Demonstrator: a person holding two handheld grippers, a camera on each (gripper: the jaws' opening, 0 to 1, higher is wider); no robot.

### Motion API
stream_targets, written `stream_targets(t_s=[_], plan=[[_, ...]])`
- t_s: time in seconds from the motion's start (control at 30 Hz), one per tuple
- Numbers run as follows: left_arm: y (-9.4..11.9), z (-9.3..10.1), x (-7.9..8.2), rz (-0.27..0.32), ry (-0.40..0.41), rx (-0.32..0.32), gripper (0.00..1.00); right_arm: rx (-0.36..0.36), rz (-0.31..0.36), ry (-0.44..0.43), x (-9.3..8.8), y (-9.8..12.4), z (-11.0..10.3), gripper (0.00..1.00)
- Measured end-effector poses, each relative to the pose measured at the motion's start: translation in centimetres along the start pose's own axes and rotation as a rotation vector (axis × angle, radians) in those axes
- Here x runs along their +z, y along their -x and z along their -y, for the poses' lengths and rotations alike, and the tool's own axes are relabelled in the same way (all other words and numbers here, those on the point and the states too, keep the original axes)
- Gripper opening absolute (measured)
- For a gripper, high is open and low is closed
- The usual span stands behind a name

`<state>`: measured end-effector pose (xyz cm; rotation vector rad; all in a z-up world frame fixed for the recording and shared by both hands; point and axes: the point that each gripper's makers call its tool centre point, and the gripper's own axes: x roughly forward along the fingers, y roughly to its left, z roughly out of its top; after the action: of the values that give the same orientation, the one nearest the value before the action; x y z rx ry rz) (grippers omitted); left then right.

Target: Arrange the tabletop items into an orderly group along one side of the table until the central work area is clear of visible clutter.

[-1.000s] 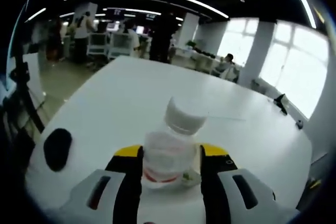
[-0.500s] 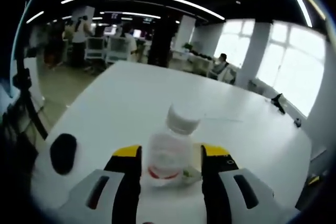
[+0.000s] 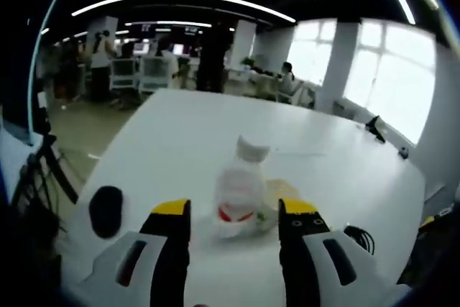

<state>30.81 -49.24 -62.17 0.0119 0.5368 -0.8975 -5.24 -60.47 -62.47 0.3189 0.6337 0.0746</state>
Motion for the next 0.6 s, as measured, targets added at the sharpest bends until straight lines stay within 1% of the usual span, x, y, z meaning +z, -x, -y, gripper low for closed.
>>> stream_targets(t_s=[0.27,0.4,0.6], plan=[[2.2,-0.4,-1.0,-0.022,-0.058,-0.038,0.54,0.001,0.011,-0.003,0.1,-0.1,-0.1,0.78],[3.5,-0.5,-1.3,-0.021,-0.06,-0.043,0.55,0.006,0.012,-0.001,0.1,-0.4,-0.4,0.78],[5.3,-0.3,-1.9,-0.024,-0.068,-0.052,0.57,0.014,0.01,0.002,0.1,-0.9,-0.8,0.78]])
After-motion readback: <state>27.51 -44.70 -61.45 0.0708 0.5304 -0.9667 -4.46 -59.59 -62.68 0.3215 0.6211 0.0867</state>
